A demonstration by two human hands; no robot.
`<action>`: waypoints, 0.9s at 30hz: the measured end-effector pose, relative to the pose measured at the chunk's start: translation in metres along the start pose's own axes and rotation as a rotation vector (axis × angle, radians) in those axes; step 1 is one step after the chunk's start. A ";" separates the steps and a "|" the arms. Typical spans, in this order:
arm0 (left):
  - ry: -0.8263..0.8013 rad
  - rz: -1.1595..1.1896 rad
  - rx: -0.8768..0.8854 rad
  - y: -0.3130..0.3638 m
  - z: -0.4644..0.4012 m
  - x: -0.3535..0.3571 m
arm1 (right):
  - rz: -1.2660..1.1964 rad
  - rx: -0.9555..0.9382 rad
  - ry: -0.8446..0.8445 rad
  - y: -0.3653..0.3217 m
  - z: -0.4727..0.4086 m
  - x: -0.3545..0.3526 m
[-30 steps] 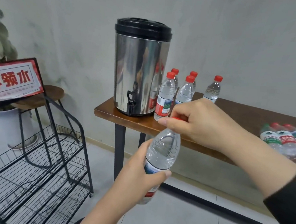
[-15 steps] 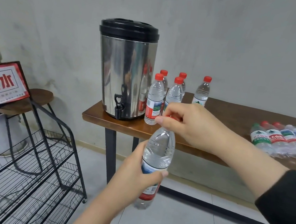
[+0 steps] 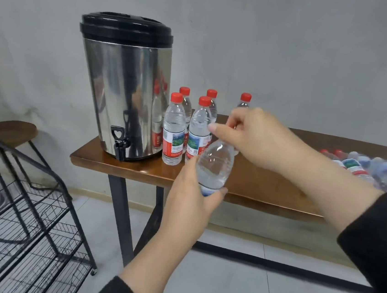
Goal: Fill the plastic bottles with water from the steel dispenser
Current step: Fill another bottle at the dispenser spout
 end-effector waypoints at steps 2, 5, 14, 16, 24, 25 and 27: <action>-0.001 0.048 0.014 0.002 -0.022 0.013 | 0.019 -0.038 -0.054 0.013 -0.013 -0.009; -0.049 0.100 0.003 0.000 -0.049 0.034 | 0.093 -0.033 -0.080 0.031 -0.037 -0.022; 0.106 0.079 0.050 -0.021 -0.120 0.094 | 0.118 0.083 -0.012 0.076 -0.097 -0.001; 0.086 0.102 0.040 -0.026 -0.132 0.100 | 0.135 0.096 -0.042 0.085 -0.109 0.004; 0.021 -0.036 -0.005 -0.055 -0.155 0.110 | 0.222 0.088 -0.082 0.106 -0.150 0.038; 0.022 -0.065 0.024 -0.057 -0.151 0.109 | 0.238 0.084 -0.080 0.107 -0.154 0.040; 0.011 -0.123 0.089 -0.063 -0.142 0.109 | 0.257 0.079 -0.083 0.109 -0.161 0.043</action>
Point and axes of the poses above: each hand's wrist, its own z-axis away from the middle knuckle, its own x-axis out of the palm, y = z × x, the point moved 2 cm from there along -z, towards the middle knuckle, and after that the axes turned 13 degrees about z, right-handed, at the moved point
